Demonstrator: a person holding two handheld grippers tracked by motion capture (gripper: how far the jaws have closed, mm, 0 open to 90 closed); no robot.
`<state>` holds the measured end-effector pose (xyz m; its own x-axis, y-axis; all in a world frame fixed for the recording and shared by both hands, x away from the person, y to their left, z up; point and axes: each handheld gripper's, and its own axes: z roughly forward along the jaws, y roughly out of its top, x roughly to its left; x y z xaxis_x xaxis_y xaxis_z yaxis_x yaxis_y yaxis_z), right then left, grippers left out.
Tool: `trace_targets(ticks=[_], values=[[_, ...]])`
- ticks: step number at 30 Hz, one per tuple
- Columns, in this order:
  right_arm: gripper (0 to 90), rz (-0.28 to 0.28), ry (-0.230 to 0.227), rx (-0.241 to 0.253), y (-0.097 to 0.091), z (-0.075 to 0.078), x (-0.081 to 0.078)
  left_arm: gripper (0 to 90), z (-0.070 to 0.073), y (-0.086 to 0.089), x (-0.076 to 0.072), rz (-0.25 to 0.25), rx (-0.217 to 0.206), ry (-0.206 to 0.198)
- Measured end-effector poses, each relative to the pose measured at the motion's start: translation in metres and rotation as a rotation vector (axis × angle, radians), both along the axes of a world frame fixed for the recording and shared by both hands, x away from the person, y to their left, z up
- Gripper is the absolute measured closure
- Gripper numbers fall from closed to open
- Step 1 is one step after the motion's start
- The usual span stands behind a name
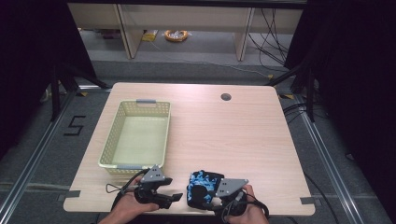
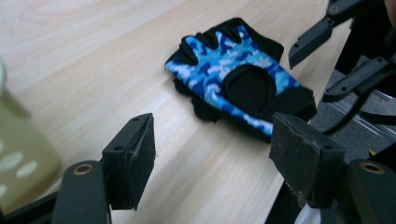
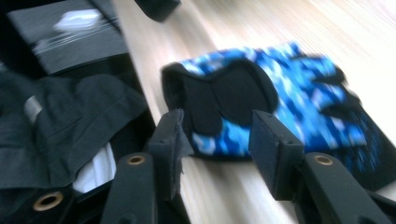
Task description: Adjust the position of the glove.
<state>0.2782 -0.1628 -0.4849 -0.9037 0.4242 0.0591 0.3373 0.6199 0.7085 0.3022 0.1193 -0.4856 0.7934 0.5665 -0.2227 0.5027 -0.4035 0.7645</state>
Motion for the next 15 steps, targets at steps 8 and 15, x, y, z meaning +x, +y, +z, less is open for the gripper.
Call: trace_targets(ticks=[8,15], values=[[47.2,-0.233,0.025,0.02,-0.002,0.006,-0.022,34.6,0.011,-0.035,0.018,-0.083,0.082,-0.07],[42.2,-0.324,0.077,0.001,0.01,-0.004,-0.026,36.7,0.008,-0.056,0.041,-0.101,0.153,-0.063]])
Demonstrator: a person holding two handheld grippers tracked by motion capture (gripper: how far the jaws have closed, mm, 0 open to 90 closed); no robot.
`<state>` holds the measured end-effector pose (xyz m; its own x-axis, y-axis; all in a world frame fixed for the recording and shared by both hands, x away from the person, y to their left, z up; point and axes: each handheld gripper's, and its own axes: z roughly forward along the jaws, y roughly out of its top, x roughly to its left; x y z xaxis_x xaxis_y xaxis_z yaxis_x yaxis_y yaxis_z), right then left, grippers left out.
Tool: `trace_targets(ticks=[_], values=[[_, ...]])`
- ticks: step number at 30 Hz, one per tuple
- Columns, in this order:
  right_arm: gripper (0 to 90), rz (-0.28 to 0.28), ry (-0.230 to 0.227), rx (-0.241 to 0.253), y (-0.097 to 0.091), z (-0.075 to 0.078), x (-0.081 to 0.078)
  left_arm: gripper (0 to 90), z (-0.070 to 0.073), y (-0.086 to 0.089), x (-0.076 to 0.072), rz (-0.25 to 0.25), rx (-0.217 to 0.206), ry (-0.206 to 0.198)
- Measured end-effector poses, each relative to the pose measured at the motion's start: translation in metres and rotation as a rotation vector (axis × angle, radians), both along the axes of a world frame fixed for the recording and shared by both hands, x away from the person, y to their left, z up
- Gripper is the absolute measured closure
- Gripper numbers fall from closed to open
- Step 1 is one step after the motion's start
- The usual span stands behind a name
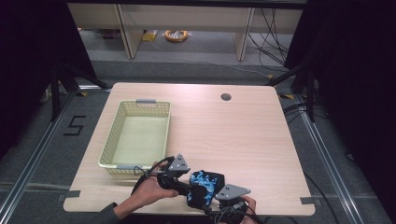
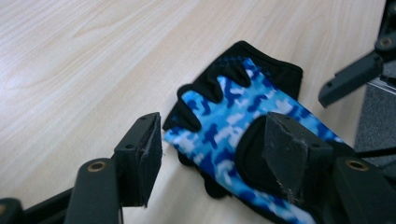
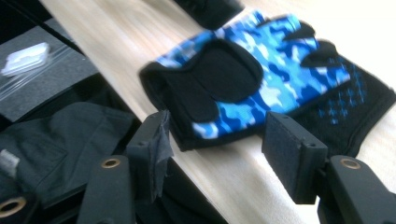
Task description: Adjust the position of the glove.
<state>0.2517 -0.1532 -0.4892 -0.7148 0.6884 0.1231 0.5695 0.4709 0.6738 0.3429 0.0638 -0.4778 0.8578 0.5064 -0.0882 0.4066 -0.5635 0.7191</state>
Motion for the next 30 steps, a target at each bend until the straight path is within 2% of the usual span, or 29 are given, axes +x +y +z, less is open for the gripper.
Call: trace_targets(ticks=[1,3,4,5,6,7,8,9,10,11,12,13,14,15,16,17,18,19,20,21,22,23,24,26,27,28,29,30], values=[[41.5,-0.018,0.001,0.019,0.001,-0.002,0.0,36.8,0.0,-0.001,0.002,-0.003,0.007,0.001],[40.8,-0.03,0.026,0.027,0.001,-0.004,0.0,37.1,-0.002,-0.006,0.006,-0.011,0.003,0.011],[40.5,-0.035,0.001,0.034,0.001,-0.006,0.0,37.4,-0.003,-0.007,0.007,-0.02,0.006,0.008],[40.2,-0.034,0.006,0.028,0.002,-0.005,0.0,37.9,-0.005,-0.01,0.006,-0.014,0.014,0.021],[40.1,-0.056,0.032,0.038,0.005,-0.003,-0.001,37.9,-0.006,-0.011,0.007,-0.035,0.019,0.018],[39.9,-0.053,0.02,0.04,0.007,-0.004,-0.001,37.9,-0.008,-0.013,0.006,-0.045,0.037,0.026],[39.8,-0.051,0.006,0.031,0.012,-0.005,0.0,38.0,-0.01,-0.014,0.007,-0.061,0.058,0.025],[39.9,-0.054,0.022,0.013,0.014,-0.004,0.0,37.9,-0.011,-0.013,0.008,-0.081,0.086,0.021],[40.6,-0.06,0.018,0.0,0.014,-0.006,0.002,38.3,-0.014,-0.014,0.007,-0.072,0.08,0.033],[42.3,-0.076,0.035,0.001,0.015,-0.007,0.002,39.2,-0.015,-0.014,0.008,-0.095,0.097,0.032],[44.9,-0.081,0.026,-0.007,0.013,-0.009,0.005,40.1,-0.017,-0.014,0.008,-0.098,0.09,0.022],[46.0,-0.093,0.046,0.007,0.012,-0.009,0.005,41.8,-0.018,-0.015,0.006,-0.086,0.086,0.026],[48.4,-0.083,0.043,0.003,0.011,-0.011,0.006,43.7,-0.017,-0.013,0.008,-0.121,0.122,0.014],[50.6,-0.085,0.054,0.009,0.011,-0.011,0.006,45.7,-0.017,-0.014,0.007,-0.122,0.112,0.006],[52.5,-0.083,0.058,0.007,0.01,-0.012,0.006,48.3,-0.017,-0.013,0.007,-0.141,0.125,0.004],[53.2,-0.083,0.046,0.013,0.011,-0.016,0.007,51.7,-0.018,-0.014,0.005,-0.142,0.127,-0.008],[56.0,-0.08,0.069,0.001,0.01,-0.016,0.006,53.1,-0.018,-0.013,0.005,-0.158,0.136,-0.02],[57.8,-0.072,0.04,0.0,0.01,-0.017,0.007,55.9,-0.019,-0.013,0.004,-0.161,0.128,-0.006],[61.4,-0.071,0.046,0.001,0.01,-0.017,0.007,61.5,-0.021,-0.014,0.003,-0.156,0.105,-0.006],[65.0,-0.072,0.055,-0.01,0.011,-0.016,0.006,62.7,-0.021,-0.015,0.002,-0.14,0.088,-0.001],[68.7,-0.059,0.032,-0.024,0.011,-0.017,0.006,65.1,-0.02,-0.013,0.002,-0.167,0.118,-0.008],[72.2,-0.055,0.042,-0.028,0.011,-0.016,0.004,68.0,-0.019,-0.013,0.001,-0.173,0.129,-0.017],[76.4,-0.043,0.024,-0.026,0.011,-0.016,0.005,70.1,-0.019,-0.014,-0.001,-0.165,0.141,-0.038],[85.6,-0.038,0.034,-0.004,0.01,-0.015,0.005,77.0,-0.017,-0.014,-0.003,-0.172,0.146,-0.059],[85.9,-0.037,0.021,0.019,0.009,-0.015,0.004,80.3,-0.016,-0.013,-0.003,-0.177,0.147,-0.072],[86.3,-0.025,-0.005,0.01,0.009,-0.016,0.005,82.5,-0.015,-0.012,-0.004,-0.172,0.139,-0.071],[86.7,-0.011,0.013,0.0,0.007,-0.012,0.004,84.1,-0.014,-0.012,-0.006,-0.172,0.139,-0.071],[86.9,-0.006,0.003,-0.002,0.007,-0.013,0.003,85.0,-0.013,-0.011,-0.007,-0.183,0.151,-0.085]])
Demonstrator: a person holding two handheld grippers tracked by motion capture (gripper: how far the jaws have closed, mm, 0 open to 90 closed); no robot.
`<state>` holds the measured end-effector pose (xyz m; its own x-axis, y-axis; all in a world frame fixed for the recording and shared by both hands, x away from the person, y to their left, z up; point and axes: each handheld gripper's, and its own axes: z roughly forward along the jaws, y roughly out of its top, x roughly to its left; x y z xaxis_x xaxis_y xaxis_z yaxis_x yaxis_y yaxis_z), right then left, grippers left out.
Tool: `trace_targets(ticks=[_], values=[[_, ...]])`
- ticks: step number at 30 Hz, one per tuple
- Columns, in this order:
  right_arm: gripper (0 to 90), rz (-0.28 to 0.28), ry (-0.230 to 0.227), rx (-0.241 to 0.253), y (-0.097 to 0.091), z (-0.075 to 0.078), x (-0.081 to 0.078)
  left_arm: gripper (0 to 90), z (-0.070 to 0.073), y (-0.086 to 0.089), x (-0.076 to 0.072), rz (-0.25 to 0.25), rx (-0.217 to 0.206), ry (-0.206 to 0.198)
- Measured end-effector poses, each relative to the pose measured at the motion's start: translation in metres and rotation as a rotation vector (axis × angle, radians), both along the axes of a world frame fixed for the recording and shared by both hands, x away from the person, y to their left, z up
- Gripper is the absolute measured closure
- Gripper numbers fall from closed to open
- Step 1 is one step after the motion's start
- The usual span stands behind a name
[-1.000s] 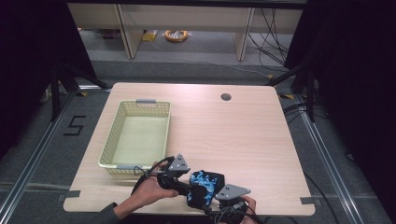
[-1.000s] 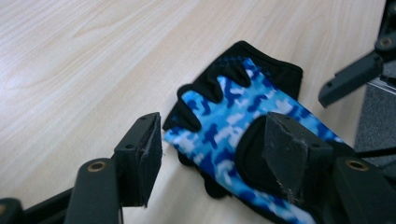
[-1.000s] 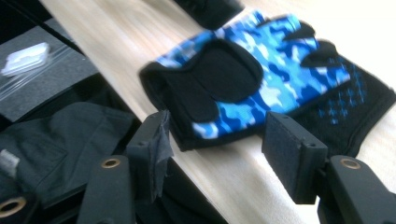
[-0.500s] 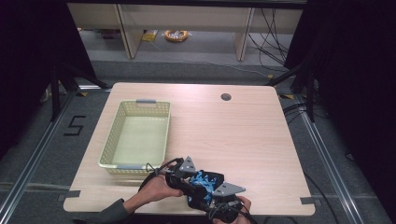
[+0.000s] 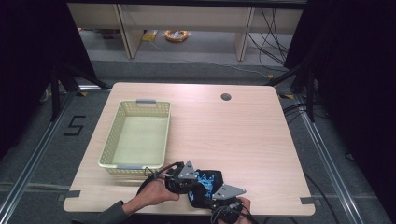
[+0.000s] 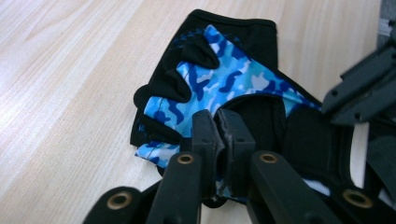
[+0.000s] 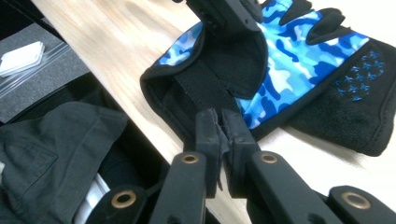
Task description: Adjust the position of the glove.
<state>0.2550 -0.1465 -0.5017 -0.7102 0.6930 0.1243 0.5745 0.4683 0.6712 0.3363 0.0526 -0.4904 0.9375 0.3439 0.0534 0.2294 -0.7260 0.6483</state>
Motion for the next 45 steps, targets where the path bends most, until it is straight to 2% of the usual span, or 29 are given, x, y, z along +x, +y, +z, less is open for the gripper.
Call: trace_targets(ticks=[3,4,5,6,7,8,11,13,14,17,19,21,22,23,24,25,26,27,29,32,34,36,37,39,40,41,43,44,45], values=[[87.2,0.013,0.002,0.004,-0.002,0.004,-0.001,85.8,0.003,0.0,-0.003,0.01,-0.021,-0.008],[87.2,0.009,-0.021,0.019,-0.003,0.004,-0.001,85.9,0.005,0.0,-0.005,0.023,-0.039,-0.003],[87.3,0.018,-0.023,0.012,-0.005,0.007,-0.001,85.9,0.009,0.0,-0.007,0.029,-0.064,-0.02],[87.2,0.027,-0.028,0.008,-0.007,0.011,-0.002,86.0,0.012,0.001,-0.01,0.045,-0.092,-0.015],[87.2,0.035,-0.051,0.008,-0.01,0.015,-0.001,86.0,0.015,0.001,-0.013,0.052,-0.111,-0.02],[87.2,0.032,-0.066,0.011,-0.013,0.019,-0.002,86.0,0.02,0.003,-0.014,0.05,-0.102,-0.039],[87.3,0.034,-0.128,-0.012,-0.023,0.031,0.005,86.0,0.024,0.004,-0.018,0.065,-0.153,-0.028],[87.4,0.016,-0.128,-0.022,-0.028,0.037,0.012,86.1,0.025,0.003,-0.019,0.067,-0.155,-0.037],[87.5,0.027,-0.142,-0.033,-0.03,0.038,0.018,86.1,0.024,0.002,-0.019,0.078,-0.165,-0.032],[87.6,0.05,-0.129,-0.061,-0.031,0.038,0.034,86.1,0.024,-0.001,-0.014,0.085,-0.154,-0.029],[87.6,0.066,-0.138,-0.053,-0.032,0.039,0.047,86.1,0.022,-0.001,-0.01,0.106,-0.181,-0.014],[87.6,0.084,-0.121,-0.042,-0.034,0.04,0.059,86.0,0.021,0.0,-0.007,0.13,-0.202,0.013],[87.6,0.107,-0.133,-0.044,-0.034,0.04,0.065,86.0,0.02,0.0,-0.007,0.141,-0.21,0.025],[87.6,0.11,-0.135,-0.041,-0.034,0.04,0.068,86.0,0.019,0.0,-0.005,0.135,-0.201,0.012],[87.5,0.125,-0.116,-0.04,-0.035,0.041,0.073,86.0,0.017,-0.001,-0.007,0.151,-0.218,0.024],[87.5,0.148,-0.123,-0.04,-0.035,0.04,0.077,85.9,0.016,-0.001,-0.007,0.141,-0.214,0.018],[87.6,0.15,-0.122,-0.027,-0.035,0.039,0.08,85.9,0.014,-0.001,-0.008,0.137,-0.22,0.033],[87.5,0.152,-0.119,-0.018,-0.035,0.039,0.083,85.8,0.013,-0.002,-0.008,0.163,-0.238,0.047],[87.5,0.197,-0.129,-0.023,-0.036,0.037,0.088,85.7,0.01,-0.002,-0.009,0.164,-0.238,0.035],[87.3,0.203,-0.117,-0.02,-0.037,0.03,0.092,85.3,0.004,-0.002,-0.009,0.183,-0.228,0.033],[86.8,0.211,-0.103,-0.026,-0.037,0.025,0.092,84.7,-0.002,-0.003,-0.011,0.18,-0.221,0.057],[84.3,0.198,-0.106,-0.029,-0.034,0.019,0.09,83.8,-0.007,-0.004,-0.013,0.186,-0.213,0.053],[79.8,0.199,-0.096,-0.048,-0.034,0.02,0.089,83.7,-0.008,-0.004,-0.014,0.174,-0.184,0.024],[73.8,0.156,-0.097,-0.052,-0.034,0.019,0.086,83.5,-0.009,-0.004,-0.015,0.184,-0.199,0.033],[70.8,0.13,-0.105,-0.056,-0.035,0.02,0.083,83.3,-0.008,-0.003,-0.014,0.182,-0.183,0.027],[68.7,0.099,-0.095,-0.055,-0.036,0.022,0.08,83.2,-0.008,-0.003,-0.015,0.193,-0.191,0.032],[68.0,0.069,-0.083,-0.053,-0.04,0.028,0.074,82.6,-0.008,-0.002,-0.014,0.191,-0.185,0.026],[66.4,0.051,-0.108,-0.04,-0.041,0.028,0.071,82.2,-0.008,-0.002,-0.014,0.196,-0.187,0.031],[65.6,0.026,-0.106,-0.034,-0.042,0.032,0.066,81.9,-0.009,-0.003,-0.015,0.209,-0.195,0.044]])
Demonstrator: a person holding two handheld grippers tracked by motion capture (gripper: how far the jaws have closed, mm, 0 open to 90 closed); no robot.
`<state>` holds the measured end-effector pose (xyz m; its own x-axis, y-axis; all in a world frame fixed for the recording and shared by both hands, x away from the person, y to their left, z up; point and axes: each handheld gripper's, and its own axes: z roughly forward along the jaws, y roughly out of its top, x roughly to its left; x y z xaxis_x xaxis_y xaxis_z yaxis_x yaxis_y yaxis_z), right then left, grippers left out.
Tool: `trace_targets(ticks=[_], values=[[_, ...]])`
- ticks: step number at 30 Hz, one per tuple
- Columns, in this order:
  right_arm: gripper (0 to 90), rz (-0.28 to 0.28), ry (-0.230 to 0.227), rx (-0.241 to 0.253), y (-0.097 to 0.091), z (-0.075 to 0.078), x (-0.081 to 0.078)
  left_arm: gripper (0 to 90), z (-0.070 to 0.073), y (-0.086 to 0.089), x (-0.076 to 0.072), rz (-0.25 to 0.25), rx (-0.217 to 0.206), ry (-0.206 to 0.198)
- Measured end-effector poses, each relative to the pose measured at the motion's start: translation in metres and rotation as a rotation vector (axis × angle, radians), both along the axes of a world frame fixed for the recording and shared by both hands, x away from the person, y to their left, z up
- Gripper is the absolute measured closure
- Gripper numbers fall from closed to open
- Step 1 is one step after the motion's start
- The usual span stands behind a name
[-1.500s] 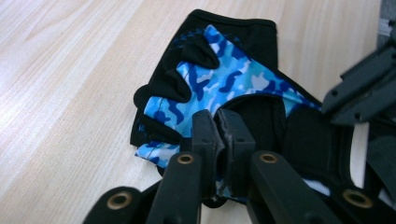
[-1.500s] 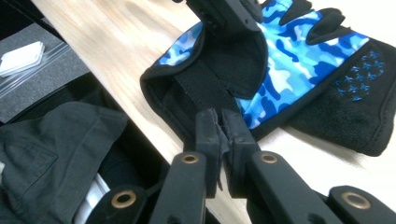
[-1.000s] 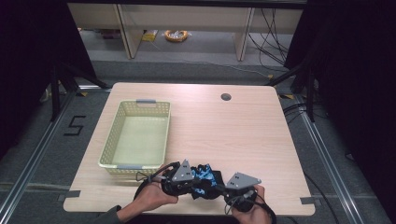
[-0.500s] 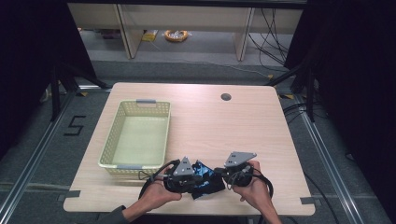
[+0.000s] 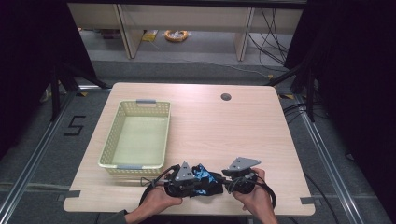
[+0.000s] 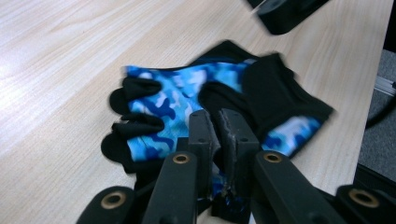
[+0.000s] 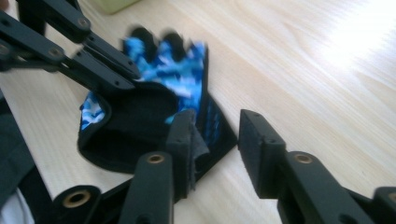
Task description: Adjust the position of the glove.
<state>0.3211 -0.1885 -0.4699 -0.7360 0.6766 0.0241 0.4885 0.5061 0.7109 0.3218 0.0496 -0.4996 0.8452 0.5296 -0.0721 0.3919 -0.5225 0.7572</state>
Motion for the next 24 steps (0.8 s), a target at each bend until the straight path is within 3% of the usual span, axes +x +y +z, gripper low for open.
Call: trace_targets(ticks=[3,7,8,9,10,15,19,20,21,22,23,24], values=[[65.2,0.011,-0.001,0.007,0.0,0.006,-0.011,80.4,0.0,0.0,0.0,-0.01,0.017,-0.007],[63.5,0.023,0.02,0.014,0.005,0.003,-0.025,77.5,0.0,0.0,0.0,0.007,-0.005,0.006],[63.3,0.004,0.062,0.011,0.007,0.002,-0.029,76.8,0.0,0.0,0.001,0.007,0.005,0.001],[63.2,-0.006,0.065,0.018,0.008,-0.001,-0.031,76.6,0.0,0.0,0.0,0.008,0.002,0.002],[63.1,0.007,0.057,-0.005,0.007,-0.002,-0.031,76.5,0.001,0.001,0.001,-0.009,0.006,-0.011],[64.8,-0.016,0.125,-0.029,0.009,-0.013,-0.03,76.0,0.001,0.001,0.001,0.003,0.001,0.003],[77.2,-0.011,0.153,-0.026,0.007,-0.019,-0.024,80.3,0.002,0.001,0.001,-0.012,0.008,0.004],[81.0,-0.018,0.136,-0.007,0.007,-0.022,-0.023,82.1,0.002,0.001,0.001,-0.007,0.006,0.008],[83.9,-0.016,0.169,-0.015,0.006,-0.019,-0.022,83.2,0.002,0.001,0.001,-0.005,0.004,0.01],[85.5,-0.021,0.159,0.004,0.006,-0.02,-0.022,84.1,0.002,0.001,0.001,-0.006,0.006,0.008],[86.4,-0.009,0.157,-0.019,0.004,-0.019,-0.021,85.3,0.002,0.001,0.0,0.001,0.006,0.008],[86.7,-0.02,0.16,-0.011,0.005,-0.018,-0.022,86.1,0.002,0.001,-0.001,0.009,-0.004,0.009]])
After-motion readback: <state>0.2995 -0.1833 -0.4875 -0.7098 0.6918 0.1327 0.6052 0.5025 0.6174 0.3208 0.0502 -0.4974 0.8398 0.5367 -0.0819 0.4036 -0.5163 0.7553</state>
